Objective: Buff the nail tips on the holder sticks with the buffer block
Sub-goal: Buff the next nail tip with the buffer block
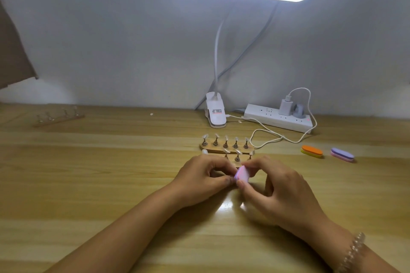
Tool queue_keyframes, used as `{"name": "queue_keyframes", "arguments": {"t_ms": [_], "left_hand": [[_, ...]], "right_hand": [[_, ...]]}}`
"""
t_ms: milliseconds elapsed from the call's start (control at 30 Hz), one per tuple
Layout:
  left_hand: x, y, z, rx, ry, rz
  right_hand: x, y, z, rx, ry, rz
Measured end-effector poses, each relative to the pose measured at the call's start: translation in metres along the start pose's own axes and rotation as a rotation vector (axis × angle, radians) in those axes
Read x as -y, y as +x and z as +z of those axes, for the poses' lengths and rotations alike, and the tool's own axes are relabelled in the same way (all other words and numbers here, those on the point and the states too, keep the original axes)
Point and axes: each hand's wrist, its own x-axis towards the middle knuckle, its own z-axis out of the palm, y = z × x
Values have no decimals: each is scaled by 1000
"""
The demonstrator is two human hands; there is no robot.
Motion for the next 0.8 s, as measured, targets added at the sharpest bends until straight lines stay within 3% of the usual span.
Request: {"name": "queue_keyframes", "arguments": {"t_ms": [67, 233, 367, 533, 667, 800], "left_hand": [[1, 0, 0, -7, 7, 0], [2, 0, 0, 2, -20, 4], [2, 0, 1, -8, -11, -5], [2, 0, 0, 17, -16, 20], [2, 0, 0, 12, -17, 22], [2, -1, 0, 33, -25, 26]], "right_hand": [[-4, 3, 0, -33, -9, 45], [6, -3, 1, 32, -36, -59], [-4, 4, 0, -45, -5, 54], [5, -3, 1, 30, -25, -48], [-4, 3, 1, -42, -15, 57], [6, -4, 1, 24, -50, -37]]}}
